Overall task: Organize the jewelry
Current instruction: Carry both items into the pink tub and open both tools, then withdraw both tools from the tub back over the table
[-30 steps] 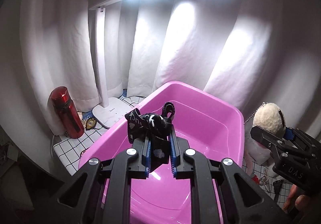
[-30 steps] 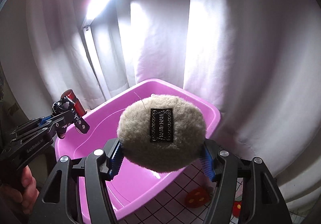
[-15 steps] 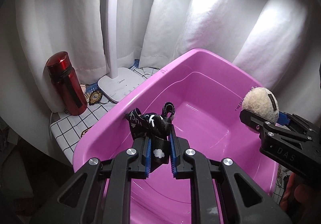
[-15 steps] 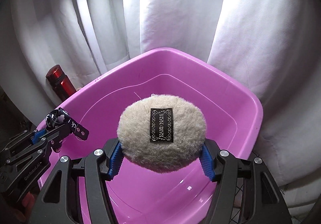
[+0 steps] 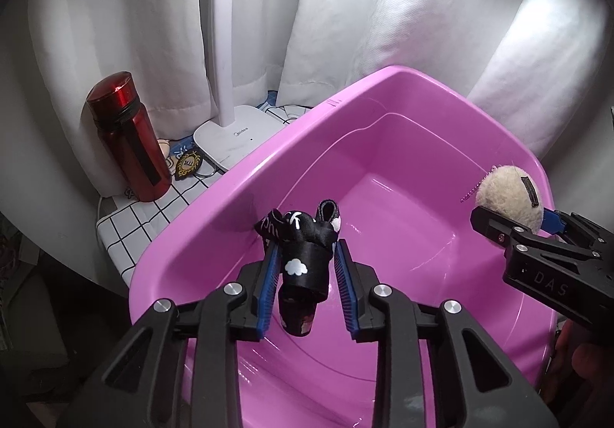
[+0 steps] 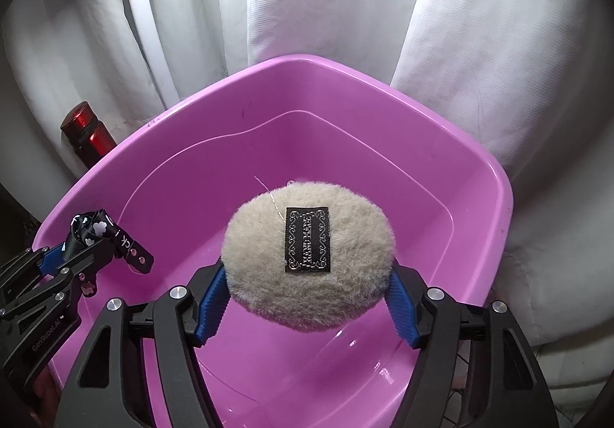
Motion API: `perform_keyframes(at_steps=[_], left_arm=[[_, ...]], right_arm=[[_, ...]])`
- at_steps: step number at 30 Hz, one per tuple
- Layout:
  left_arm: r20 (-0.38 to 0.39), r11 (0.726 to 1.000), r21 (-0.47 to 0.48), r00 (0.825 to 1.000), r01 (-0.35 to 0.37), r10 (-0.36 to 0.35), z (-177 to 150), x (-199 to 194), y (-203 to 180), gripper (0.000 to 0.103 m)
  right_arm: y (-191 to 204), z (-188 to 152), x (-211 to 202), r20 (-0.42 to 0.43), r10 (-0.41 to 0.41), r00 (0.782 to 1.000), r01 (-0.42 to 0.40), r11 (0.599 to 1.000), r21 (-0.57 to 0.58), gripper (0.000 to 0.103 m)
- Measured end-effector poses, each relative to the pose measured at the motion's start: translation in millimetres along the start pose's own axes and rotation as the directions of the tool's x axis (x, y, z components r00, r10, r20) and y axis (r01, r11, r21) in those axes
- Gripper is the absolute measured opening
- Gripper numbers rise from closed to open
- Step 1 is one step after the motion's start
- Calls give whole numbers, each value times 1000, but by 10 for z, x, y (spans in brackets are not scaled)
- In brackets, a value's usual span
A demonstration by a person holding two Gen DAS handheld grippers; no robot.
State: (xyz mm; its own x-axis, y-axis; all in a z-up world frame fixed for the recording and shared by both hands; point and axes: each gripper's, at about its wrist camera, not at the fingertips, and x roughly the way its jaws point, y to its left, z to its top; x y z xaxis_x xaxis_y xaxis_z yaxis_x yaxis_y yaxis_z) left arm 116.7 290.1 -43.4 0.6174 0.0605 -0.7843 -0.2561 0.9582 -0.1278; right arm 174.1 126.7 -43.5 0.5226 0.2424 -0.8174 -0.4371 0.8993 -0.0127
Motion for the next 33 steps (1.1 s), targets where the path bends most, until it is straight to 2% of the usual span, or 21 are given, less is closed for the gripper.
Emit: perform_keyframes(at_steps=[1,3,19,33], left_arm=[[15,1000,8,1000,-14,14,1,-30,-17,60],[52,1000,1,998,-22,22,4,-101,-10,86],[45,999,-44,999,-9,11,-15,-159,47,89],[69,999,-50,998,-6,10,-67,-410,-4,90]], right_arm=[[1,1,12,-5,-4,1000,4,1000,0,69],[-21,-6,34,-9,-12,1000,12,1000,2,70],[-116,-45,-93,11,-11,1000,11,999,30,75],[-182,-249,-455,81,1,997,-6,998,63,75]])
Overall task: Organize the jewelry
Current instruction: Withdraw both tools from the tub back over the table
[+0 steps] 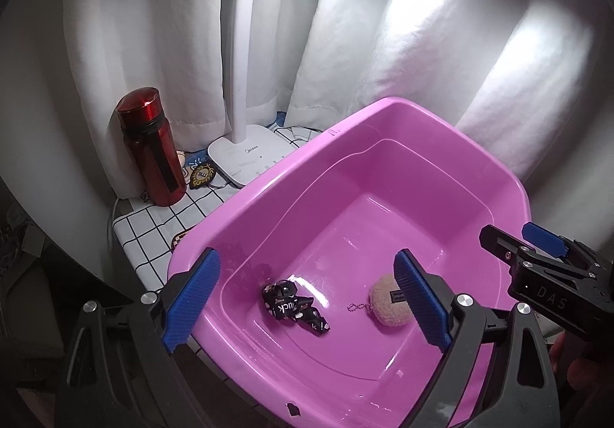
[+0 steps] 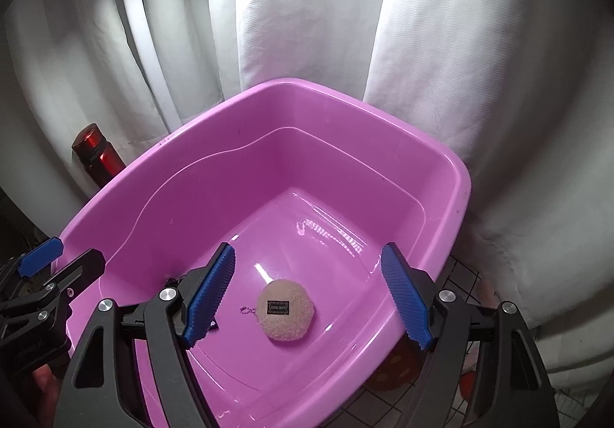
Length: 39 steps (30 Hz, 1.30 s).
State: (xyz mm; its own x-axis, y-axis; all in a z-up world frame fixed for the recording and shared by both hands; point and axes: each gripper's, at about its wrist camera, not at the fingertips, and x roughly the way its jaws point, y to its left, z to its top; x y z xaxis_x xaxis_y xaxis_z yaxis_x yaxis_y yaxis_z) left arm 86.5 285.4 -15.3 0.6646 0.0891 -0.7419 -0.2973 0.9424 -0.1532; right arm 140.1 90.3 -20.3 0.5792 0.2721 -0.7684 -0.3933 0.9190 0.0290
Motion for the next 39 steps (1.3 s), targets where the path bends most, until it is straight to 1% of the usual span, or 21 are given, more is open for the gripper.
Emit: perform_keyframes(at_steps=[4,12,16,20,26,30,34,36,39], left_arm=[[2,1000,13,1000,14,-14,-39,-103,-76,90],[18,995,61,997,77,-78,-192,-396,-384,90],[15,987,104,992,124,-126,-317,-558,-613,90],[-2,974,145,984,175,-177,-484,-681,-866,90],[-32,944,220,969,244,-243,-775,-826,-1287,90],[-63,914,280,956,293,-287,-1004,-907,-1592,90],[-105,879,340,942,334,-318,-1244,-922,-1856,91],[-136,864,363,937,349,-321,-1353,-870,-1946,91],[-187,850,381,931,363,-314,-1536,-746,-2038,91]], right_arm=[[-93,-101,-174,22,7,1000,-8,999,34,75],[-377,-429,-657,72,-16,997,9,994,105,75],[-587,-665,-899,83,-49,995,36,988,150,75],[-897,-961,-1156,80,-97,992,77,973,217,75],[-1447,-1520,-1568,53,-195,979,167,929,330,75],[-1723,-1953,-1758,7,-252,968,229,893,387,75],[-1869,-2387,-1823,-48,-265,963,259,860,439,75],[-1920,-2582,-1815,-75,-262,962,266,845,464,75],[-1975,-2864,-1769,-120,-261,958,286,822,492,75]])
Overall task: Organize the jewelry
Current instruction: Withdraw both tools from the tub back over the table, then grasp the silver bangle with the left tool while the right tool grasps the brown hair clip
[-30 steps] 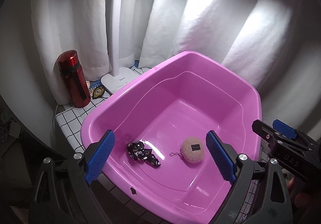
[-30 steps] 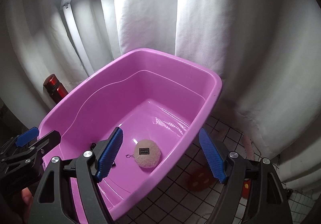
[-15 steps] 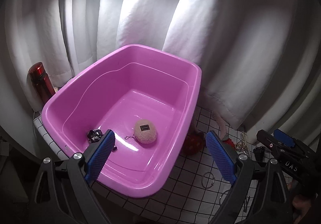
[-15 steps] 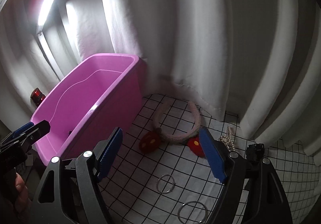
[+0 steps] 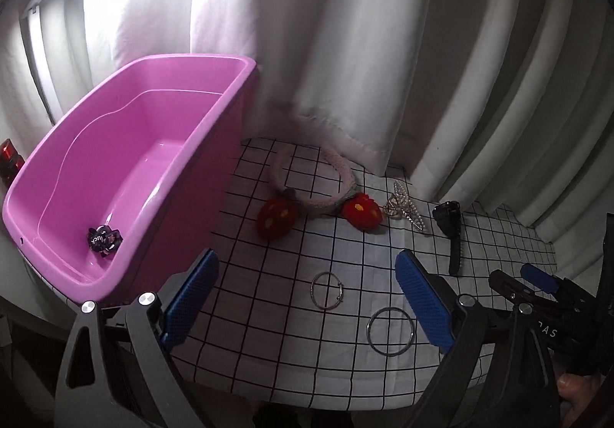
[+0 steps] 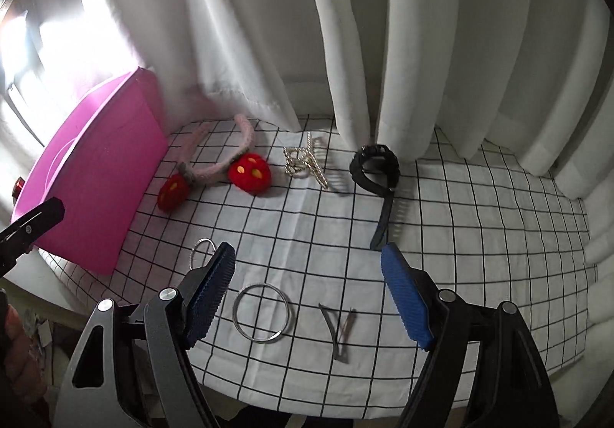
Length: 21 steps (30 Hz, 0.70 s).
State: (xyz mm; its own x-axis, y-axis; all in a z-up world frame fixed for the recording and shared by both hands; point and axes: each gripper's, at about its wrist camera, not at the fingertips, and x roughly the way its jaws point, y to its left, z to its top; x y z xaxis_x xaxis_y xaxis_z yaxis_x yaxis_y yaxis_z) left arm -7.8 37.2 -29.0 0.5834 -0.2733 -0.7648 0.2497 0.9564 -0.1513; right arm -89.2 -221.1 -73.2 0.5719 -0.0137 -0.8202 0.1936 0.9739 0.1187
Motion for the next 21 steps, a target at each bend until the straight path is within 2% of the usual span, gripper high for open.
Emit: perform_keyframes(at_steps=[3,11,21], left_arm=[[-55,1000,14,998,7,-6,-128,219,-47,91],[-141,998,65,990,-13,23,-389,729,-103,91],[-207,992,121,977,-32,57,-595,1317,-115,91]], right_arm=[[-116,-190,108,-38,-15,999,16,999,31,75],[-267,-633,504,-133,-37,990,48,996,74,75],[-340,-898,838,-165,-66,984,82,992,92,75]])
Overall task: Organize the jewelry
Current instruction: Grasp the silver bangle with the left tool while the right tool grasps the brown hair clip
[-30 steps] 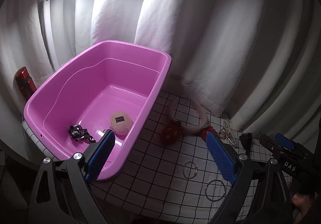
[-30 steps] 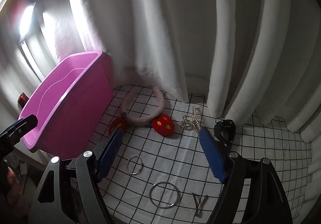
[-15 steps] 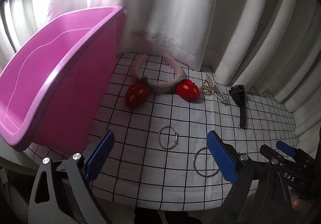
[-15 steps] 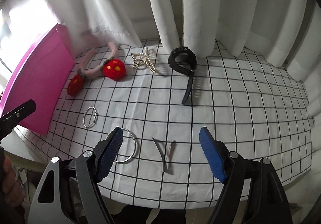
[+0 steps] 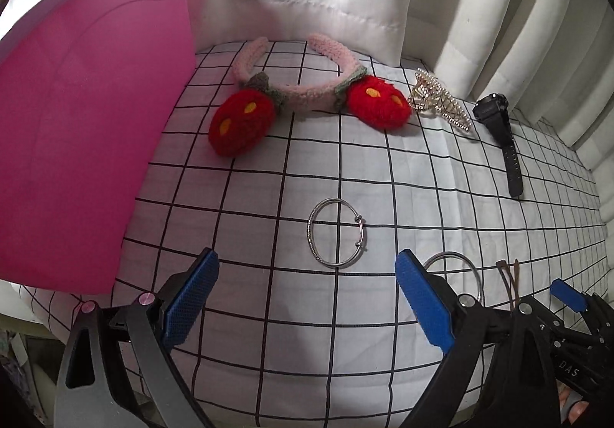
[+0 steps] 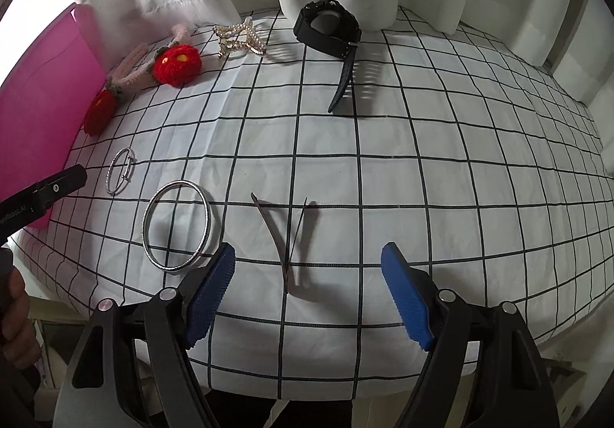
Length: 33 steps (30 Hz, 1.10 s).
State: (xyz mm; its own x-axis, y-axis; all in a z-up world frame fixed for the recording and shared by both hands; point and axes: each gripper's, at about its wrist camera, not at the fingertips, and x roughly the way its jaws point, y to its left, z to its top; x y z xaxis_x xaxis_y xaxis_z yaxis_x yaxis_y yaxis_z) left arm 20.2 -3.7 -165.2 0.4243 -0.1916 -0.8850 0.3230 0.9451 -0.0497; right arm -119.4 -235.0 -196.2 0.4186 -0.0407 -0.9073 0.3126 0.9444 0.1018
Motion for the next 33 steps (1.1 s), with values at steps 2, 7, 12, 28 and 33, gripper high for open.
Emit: perform_keyframes(at_steps=[2,7,12,28,33], left_arm=[[-3,1000,8,1000,-4,4,-2,93,-8,91],[-15,1000,11,1000,4,-4,13,279,-12,91],[-17,1000,10,1000,5,-5,51,363,-27,91],[-40,999,33,999,-29,30,80,557,-73,92],[-26,999,29,999,-45,45,62,574,-86,97]], right_arm=[[-14,-14,43,0,-9,1000,9,1000,6,75],[-15,-21,106,-5,-28,1000,28,1000,11,75],[7,-5,154,-11,-38,999,38,999,4,75],[79,56,267,6,-88,996,88,995,-35,75],[54,45,283,16,-93,996,93,995,-29,85]])
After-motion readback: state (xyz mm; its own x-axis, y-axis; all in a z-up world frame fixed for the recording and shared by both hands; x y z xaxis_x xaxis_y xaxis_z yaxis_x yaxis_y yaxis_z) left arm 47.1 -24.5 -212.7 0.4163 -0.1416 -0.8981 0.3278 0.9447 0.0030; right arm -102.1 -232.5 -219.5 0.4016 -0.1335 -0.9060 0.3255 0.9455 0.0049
